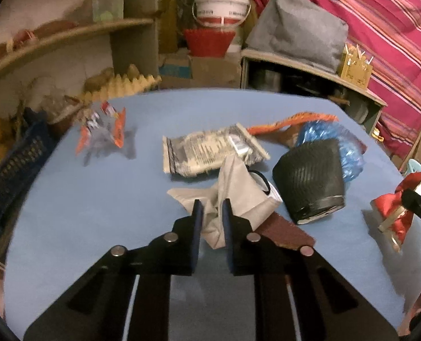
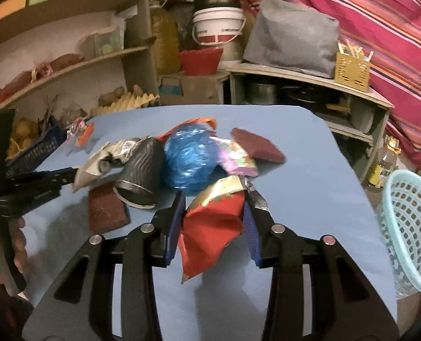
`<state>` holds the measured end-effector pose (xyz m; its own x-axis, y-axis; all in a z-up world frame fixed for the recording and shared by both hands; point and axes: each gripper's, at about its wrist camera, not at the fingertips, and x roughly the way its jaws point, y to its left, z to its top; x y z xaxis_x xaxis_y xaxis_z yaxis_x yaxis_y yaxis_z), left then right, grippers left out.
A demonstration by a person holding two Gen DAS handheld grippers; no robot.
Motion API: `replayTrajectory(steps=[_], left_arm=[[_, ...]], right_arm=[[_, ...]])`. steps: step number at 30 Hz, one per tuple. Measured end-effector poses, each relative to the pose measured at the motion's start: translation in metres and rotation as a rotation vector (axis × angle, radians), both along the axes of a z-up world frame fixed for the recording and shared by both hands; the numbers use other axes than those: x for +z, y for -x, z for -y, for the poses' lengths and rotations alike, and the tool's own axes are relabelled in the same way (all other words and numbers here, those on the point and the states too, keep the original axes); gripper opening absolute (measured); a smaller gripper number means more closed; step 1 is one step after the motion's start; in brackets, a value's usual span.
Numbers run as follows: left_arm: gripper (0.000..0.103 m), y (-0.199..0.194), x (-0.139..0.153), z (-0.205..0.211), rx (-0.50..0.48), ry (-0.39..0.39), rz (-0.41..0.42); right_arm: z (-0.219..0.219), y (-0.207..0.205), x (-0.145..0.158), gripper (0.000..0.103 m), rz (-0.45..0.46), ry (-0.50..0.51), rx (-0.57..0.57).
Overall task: Collect trash
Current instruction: 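Carry both items over the light blue basket and open both tools to drop them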
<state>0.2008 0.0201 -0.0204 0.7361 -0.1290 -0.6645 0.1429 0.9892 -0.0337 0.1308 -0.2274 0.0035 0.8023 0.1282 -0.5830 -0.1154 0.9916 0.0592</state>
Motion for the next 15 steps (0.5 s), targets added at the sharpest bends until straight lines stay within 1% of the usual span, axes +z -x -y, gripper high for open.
replayTrajectory(steps=[1,5,8,10,12,15], left_arm=[[0.015,0.007,0.007,0.002,-0.001,-0.009,0.022],[0.015,0.022,0.027,0.020,-0.008,-0.047,0.063],[0.015,0.033,0.043,0.043,-0.037,-0.069,0.091],[0.015,0.039,0.055,0.065,-0.058,-0.068,0.112],[0.015,0.044,0.065,0.088,-0.082,-0.050,0.124],[0.015,0.047,0.073,0.122,-0.127,-0.041,0.138]], right_arm=[[0.005,0.003,0.002,0.040,0.004,-0.002,-0.006],[0.031,0.019,0.015,0.040,0.033,0.025,-0.041],[0.058,0.032,0.029,0.040,0.057,0.025,-0.078],[0.078,0.038,0.039,0.040,0.068,0.012,-0.104],[0.104,0.044,0.051,0.040,0.074,-0.007,-0.131],[0.143,0.054,0.067,0.040,0.094,-0.027,-0.184]])
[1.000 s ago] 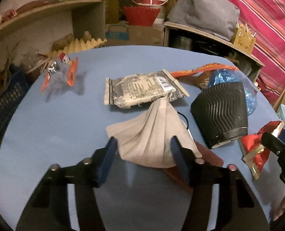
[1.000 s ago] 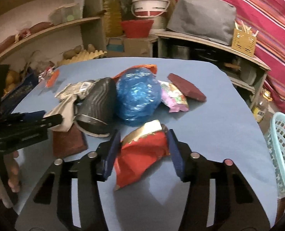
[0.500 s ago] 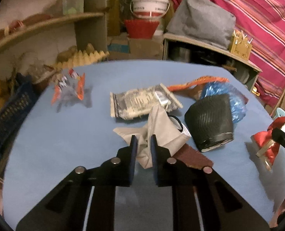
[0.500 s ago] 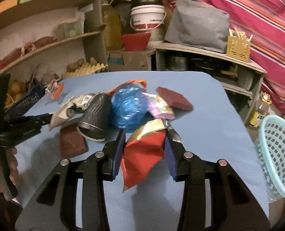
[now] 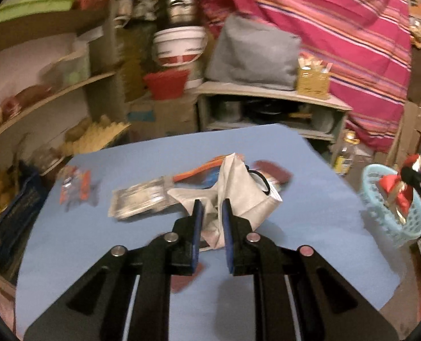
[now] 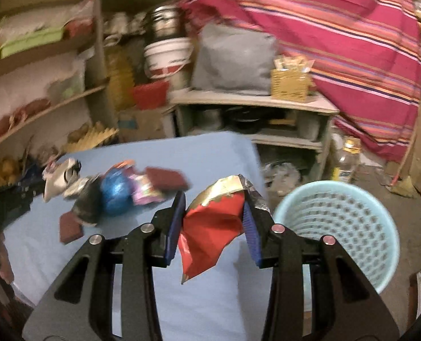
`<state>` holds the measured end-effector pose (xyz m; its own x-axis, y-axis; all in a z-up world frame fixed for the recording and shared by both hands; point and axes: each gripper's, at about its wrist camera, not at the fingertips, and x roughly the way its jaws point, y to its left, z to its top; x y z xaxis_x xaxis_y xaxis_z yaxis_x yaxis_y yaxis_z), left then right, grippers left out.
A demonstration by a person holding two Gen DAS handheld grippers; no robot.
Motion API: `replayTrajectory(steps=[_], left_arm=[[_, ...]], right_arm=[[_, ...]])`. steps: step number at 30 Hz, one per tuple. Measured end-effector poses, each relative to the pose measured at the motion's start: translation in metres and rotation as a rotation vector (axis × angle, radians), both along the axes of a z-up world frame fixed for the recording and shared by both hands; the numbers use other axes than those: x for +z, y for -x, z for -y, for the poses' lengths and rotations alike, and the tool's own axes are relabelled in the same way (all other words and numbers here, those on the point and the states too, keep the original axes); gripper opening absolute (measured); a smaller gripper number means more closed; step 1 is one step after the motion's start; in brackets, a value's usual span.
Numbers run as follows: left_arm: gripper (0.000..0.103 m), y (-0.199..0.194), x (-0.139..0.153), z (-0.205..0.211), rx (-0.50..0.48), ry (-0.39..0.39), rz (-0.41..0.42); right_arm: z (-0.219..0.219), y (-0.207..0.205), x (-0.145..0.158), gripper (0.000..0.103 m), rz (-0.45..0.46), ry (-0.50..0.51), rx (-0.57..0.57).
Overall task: Collect trash
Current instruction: 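Carry both items over the light blue basket and open both tools to drop them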
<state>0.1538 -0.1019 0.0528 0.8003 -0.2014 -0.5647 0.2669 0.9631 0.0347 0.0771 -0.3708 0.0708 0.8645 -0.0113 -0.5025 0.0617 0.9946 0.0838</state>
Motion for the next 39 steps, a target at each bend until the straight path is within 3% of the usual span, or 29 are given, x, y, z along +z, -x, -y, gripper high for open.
replayTrajectory(steps=[8,18,26,34,37,39], left_arm=[[0.015,0.011,0.003,0.120,-0.176,0.045,0.004],[0.015,0.010,-0.022,0.242,-0.353,0.035,-0.018],[0.015,0.004,-0.039,0.292,-0.394,0.051,-0.054],[0.016,-0.002,-0.048,0.327,-0.417,0.030,-0.048],[0.022,-0.008,-0.053,0.333,-0.420,0.016,-0.064],[0.037,-0.009,-0.056,0.336,-0.418,0.004,-0.072]], right_arm=[[0.101,0.029,0.007,0.040,0.006,-0.062,-0.147],[0.167,0.034,-0.033,0.040,-0.051,-0.059,-0.246],[0.209,0.052,-0.043,0.040,-0.028,-0.110,-0.302],[0.214,0.043,-0.052,0.040,-0.037,-0.085,-0.316],[0.218,0.044,-0.052,0.040,-0.031,-0.097,-0.330],[0.219,0.043,-0.053,0.040,-0.035,-0.101,-0.333]])
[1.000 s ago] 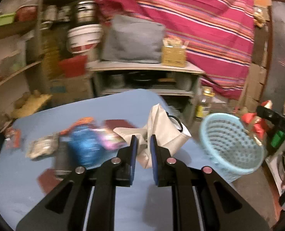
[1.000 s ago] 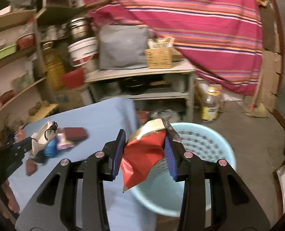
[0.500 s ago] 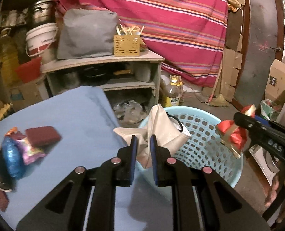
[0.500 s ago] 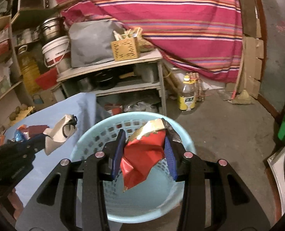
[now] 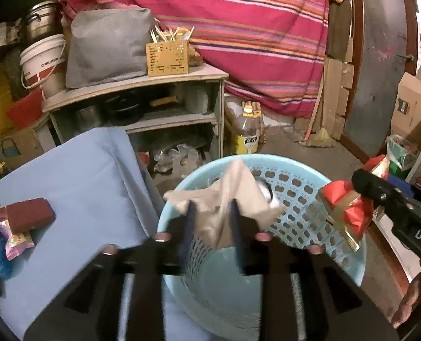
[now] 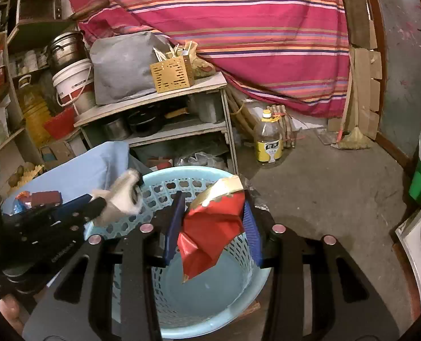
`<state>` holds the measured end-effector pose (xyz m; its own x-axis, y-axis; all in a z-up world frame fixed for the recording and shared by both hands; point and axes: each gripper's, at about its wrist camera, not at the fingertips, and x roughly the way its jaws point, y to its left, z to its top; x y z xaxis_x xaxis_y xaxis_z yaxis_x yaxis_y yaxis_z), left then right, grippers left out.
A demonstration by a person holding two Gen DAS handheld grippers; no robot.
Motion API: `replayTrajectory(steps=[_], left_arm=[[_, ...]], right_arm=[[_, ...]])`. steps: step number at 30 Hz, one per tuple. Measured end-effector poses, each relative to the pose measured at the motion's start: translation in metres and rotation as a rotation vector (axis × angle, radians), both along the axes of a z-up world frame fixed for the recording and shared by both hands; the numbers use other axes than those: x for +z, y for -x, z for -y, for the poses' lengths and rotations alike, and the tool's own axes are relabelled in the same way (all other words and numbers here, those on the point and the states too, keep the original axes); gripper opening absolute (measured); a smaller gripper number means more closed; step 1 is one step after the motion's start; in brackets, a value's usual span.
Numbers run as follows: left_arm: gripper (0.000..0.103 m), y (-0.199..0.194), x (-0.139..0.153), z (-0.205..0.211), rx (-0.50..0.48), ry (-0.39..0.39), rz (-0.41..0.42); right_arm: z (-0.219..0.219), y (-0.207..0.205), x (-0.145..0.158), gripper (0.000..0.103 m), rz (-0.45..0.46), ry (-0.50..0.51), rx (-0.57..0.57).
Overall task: Collect trash
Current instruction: 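Carry both items over the light blue basket and open both tools to drop them, then move both open tools back over the table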
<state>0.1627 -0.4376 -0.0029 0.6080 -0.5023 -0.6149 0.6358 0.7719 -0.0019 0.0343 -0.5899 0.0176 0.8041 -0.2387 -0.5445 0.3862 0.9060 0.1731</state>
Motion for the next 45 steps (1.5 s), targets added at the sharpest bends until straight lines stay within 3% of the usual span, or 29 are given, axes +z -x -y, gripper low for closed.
replayTrajectory(steps=[2,9,12,14,17,25,31,37,43,45], left_arm=[[0.059,0.002,0.000,-0.001,0.005,-0.004,0.005],[0.072,-0.007,0.009,-0.042,0.073,0.046,-0.012],[0.074,-0.011,0.015,-0.061,0.103,0.054,-0.009],[0.080,-0.012,0.020,-0.077,0.124,0.058,-0.006],[0.082,-0.009,0.027,-0.103,0.146,0.060,0.015],[0.088,-0.004,0.047,-0.205,0.269,0.050,0.061],[0.093,0.001,0.052,-0.287,0.377,0.004,0.118],[0.096,-0.003,0.043,-0.372,0.489,-0.031,0.151],[0.096,-0.013,0.023,-0.444,0.565,0.033,0.108],[0.096,-0.018,0.012,-0.458,0.594,0.014,0.101]], right_arm=[[-0.001,-0.002,-0.001,0.041,-0.008,-0.001,0.000],[-0.008,-0.014,-0.008,0.044,-0.045,0.009,0.009],[-0.014,-0.019,-0.008,0.050,-0.048,0.015,0.014],[-0.020,-0.024,-0.007,0.067,-0.050,0.015,0.022],[-0.027,-0.026,-0.004,0.078,-0.050,0.037,0.010],[-0.051,-0.025,0.013,0.098,-0.008,0.055,-0.017],[-0.099,-0.034,0.020,0.099,0.033,0.042,0.006],[-0.165,-0.058,0.021,0.099,0.022,0.098,0.062],[-0.236,-0.085,0.017,0.099,0.011,0.097,0.160],[-0.261,-0.093,0.015,0.099,0.000,0.114,0.185]])
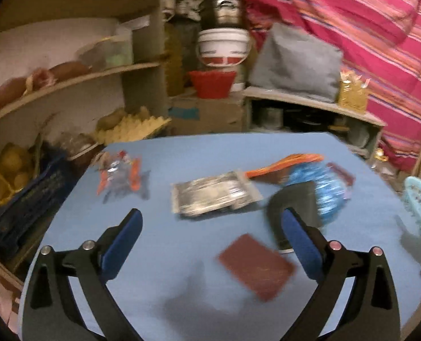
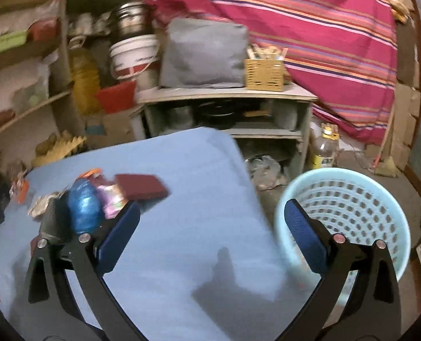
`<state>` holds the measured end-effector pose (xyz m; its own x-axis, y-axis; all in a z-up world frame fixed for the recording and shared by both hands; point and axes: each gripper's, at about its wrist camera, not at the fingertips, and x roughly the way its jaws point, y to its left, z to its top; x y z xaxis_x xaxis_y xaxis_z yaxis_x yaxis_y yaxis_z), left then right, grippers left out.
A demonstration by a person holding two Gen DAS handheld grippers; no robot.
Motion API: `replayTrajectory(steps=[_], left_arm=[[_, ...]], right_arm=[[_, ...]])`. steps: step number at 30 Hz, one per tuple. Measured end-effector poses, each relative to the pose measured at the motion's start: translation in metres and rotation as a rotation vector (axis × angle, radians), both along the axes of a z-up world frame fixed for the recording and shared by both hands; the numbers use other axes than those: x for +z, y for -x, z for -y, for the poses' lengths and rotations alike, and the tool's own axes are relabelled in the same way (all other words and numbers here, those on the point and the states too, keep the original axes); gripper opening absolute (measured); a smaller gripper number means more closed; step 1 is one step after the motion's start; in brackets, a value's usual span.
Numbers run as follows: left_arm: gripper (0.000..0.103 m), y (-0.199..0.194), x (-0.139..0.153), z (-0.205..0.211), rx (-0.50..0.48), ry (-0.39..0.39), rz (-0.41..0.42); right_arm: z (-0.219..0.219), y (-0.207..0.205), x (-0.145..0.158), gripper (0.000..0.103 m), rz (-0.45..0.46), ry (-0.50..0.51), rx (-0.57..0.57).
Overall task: Collect trash
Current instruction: 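Move both open tools back over the table, then grasp the black ribbed cup with the right tool while the left tool grasps the brown scouring pad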
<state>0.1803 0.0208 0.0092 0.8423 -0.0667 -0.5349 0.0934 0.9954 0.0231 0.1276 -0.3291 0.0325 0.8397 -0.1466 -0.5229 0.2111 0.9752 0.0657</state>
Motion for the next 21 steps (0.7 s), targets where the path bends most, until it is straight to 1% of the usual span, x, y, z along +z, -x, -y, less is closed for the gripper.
replayTrajectory(steps=[2,4,6,8,10,13,14,18,19,21], left_arm=[[0.096,-0.005,-0.008,-0.013,0.015,-0.016,-0.031],[0.096,-0.007,-0.012,-0.026,0.033,-0.018,-0.027],[0.096,-0.008,-0.013,-0.040,0.051,-0.010,-0.023],[0.096,-0.009,-0.014,-0.049,0.064,0.010,-0.024],[0.096,-0.014,-0.015,-0.056,0.083,0.008,-0.037],[0.096,-0.014,-0.014,-0.065,0.126,-0.019,-0.026],[0.096,-0.013,-0.013,-0.068,0.137,-0.014,-0.024],[0.096,-0.008,-0.008,-0.079,0.136,0.054,-0.004],[0.096,-0.008,-0.008,-0.080,0.143,0.049,0.004],[0.096,-0.009,-0.007,-0.079,0.131,0.026,-0.005]], right_arm=[[-0.021,-0.006,-0.001,0.099,0.002,-0.012,0.030],[-0.038,-0.008,0.000,0.099,0.008,-0.013,0.049],[-0.057,-0.013,0.001,0.099,0.006,0.015,0.057],[-0.076,-0.019,0.003,0.099,0.007,0.070,0.043],[-0.085,-0.020,0.003,0.099,0.006,0.090,0.028],[-0.100,-0.028,-0.004,0.099,-0.024,0.053,0.061],[-0.106,-0.032,-0.006,0.099,-0.027,0.035,0.078],[-0.129,-0.039,-0.012,0.099,-0.038,0.032,0.101],[-0.135,-0.039,-0.013,0.099,-0.038,0.031,0.102],[-0.147,-0.045,-0.018,0.099,-0.055,0.017,0.157]])
